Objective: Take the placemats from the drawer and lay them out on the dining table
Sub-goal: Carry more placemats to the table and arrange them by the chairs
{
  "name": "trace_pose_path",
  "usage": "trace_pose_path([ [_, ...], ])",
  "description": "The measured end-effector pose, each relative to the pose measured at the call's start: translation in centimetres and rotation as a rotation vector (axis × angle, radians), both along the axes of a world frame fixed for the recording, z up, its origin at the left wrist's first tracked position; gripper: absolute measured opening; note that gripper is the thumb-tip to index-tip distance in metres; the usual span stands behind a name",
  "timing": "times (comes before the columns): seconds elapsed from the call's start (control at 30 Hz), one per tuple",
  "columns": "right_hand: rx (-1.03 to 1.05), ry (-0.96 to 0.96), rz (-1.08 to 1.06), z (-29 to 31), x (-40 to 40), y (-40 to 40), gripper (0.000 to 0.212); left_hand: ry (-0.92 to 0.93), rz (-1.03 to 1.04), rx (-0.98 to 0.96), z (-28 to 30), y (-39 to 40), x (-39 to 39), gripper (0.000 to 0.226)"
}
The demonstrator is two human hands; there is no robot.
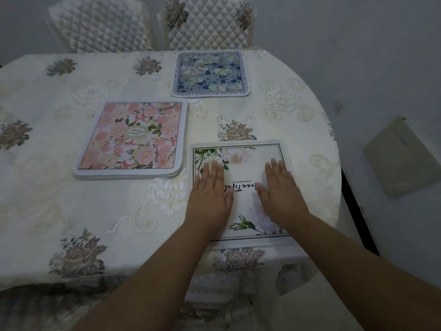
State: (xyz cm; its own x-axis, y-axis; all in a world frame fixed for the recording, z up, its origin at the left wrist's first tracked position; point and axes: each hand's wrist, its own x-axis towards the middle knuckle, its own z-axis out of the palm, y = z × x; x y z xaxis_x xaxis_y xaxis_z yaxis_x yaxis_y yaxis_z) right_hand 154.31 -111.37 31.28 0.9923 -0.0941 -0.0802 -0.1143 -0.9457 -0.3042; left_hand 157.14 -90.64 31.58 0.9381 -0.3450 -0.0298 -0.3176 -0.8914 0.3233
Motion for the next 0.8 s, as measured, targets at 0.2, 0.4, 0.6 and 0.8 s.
trace_pose_path([
  [0.2, -0.015, 0.067, 0.052, -1.5, 7.7, 1.5, 0.069, 0.064, -0.022, 0.063, -1.3, -3.2, 6.3, 0.066],
  [0.4, -0.091, -0.029, -0.053, -2.9, 7.1, -1.7, 0.073, -0.027, 0.077, 0.099, -3.0, -1.5, 6.2, 0.076],
  [0.6, -0.083, -0.036, -0.23, -3.1, 6.8, -3.3, 0.08, -0.016, 0.227, 0.057, -2.8, -0.9, 5.8, 0.078],
  [0.8, -0.084, 0.027, -0.336, -2.8, 7.1, -3.0, 0.086, 0.056, 0.196, 0.005, -2.0, 2.6, 3.3, 0.079],
])
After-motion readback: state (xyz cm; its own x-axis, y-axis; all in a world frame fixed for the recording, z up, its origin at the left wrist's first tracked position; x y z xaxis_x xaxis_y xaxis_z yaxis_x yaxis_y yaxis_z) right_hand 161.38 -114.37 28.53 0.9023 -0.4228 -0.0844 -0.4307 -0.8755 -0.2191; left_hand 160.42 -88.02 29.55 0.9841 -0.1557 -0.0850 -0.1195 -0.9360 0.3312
